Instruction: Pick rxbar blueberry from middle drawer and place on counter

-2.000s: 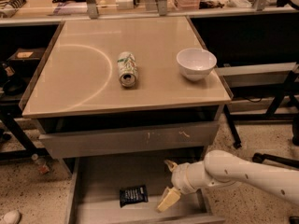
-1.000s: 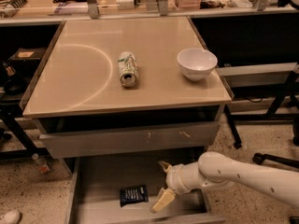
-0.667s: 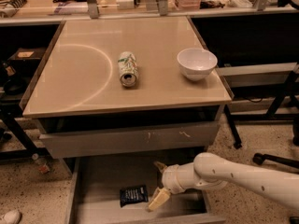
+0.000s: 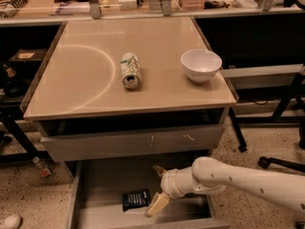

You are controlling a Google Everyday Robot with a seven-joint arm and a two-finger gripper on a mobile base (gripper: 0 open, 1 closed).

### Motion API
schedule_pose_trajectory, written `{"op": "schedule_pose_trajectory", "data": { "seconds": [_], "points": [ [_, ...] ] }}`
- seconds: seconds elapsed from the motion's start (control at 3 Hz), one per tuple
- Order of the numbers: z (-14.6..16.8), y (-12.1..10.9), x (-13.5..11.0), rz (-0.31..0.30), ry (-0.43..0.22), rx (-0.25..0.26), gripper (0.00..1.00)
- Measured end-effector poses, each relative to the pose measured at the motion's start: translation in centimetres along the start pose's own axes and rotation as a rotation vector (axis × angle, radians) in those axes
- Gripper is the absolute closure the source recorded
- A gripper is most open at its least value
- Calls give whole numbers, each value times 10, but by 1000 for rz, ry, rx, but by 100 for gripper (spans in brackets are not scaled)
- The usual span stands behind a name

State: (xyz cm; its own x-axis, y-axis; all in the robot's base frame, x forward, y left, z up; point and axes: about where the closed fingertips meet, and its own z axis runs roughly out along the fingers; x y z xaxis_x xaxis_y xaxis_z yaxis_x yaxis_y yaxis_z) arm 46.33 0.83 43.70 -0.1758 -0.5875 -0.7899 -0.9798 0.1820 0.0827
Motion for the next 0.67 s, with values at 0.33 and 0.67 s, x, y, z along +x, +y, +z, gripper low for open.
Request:
{"op": "schedule_pose_trajectory", "data": {
  "seconds": [0.33, 0.67],
  "points": [
    [26, -11, 5, -29, -9, -3, 0],
    [27, -11, 6, -28, -9, -4, 0]
  ]
}}
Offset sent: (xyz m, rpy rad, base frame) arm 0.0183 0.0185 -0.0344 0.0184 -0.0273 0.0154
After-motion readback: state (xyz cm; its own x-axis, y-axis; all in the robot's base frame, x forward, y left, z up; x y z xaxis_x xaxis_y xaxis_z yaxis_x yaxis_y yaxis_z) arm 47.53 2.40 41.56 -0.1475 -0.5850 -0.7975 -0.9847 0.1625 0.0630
